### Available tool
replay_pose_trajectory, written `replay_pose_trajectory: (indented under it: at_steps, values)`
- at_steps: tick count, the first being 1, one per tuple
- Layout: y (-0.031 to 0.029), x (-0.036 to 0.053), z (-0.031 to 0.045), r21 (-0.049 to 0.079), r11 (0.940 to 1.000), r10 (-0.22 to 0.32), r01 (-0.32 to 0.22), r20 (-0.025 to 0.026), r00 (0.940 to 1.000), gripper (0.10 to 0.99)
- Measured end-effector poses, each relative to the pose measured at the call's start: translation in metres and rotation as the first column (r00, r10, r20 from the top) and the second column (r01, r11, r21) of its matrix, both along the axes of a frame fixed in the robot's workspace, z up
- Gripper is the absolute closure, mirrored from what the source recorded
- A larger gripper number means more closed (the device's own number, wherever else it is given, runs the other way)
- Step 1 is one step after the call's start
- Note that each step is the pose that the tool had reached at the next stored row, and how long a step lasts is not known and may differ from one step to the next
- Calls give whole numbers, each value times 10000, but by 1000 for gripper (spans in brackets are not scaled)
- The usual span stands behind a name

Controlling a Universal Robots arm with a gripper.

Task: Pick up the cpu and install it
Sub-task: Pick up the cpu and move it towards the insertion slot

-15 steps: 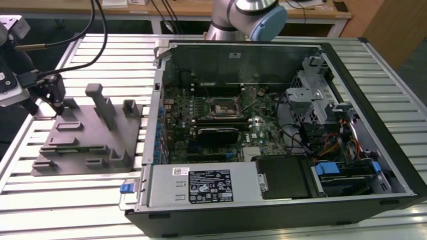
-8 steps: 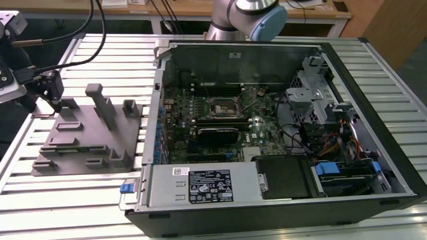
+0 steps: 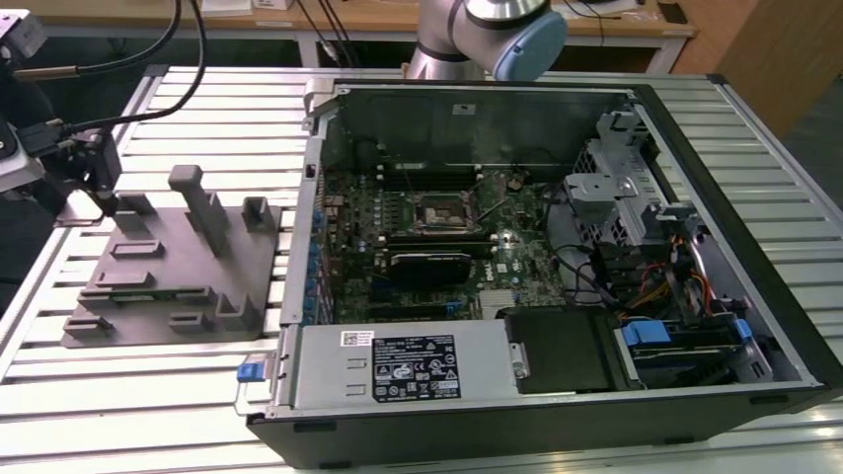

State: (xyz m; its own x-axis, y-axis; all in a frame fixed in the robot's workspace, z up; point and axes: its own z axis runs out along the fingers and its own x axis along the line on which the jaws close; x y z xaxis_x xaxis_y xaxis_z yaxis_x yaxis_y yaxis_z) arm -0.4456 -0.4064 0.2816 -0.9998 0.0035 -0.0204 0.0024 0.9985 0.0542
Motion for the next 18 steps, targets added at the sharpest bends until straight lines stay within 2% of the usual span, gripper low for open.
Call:
replay_pose_trajectory:
  at_steps: [18]
  values:
    - [0, 0, 333, 13, 10000, 0, 0, 1, 10000, 541]
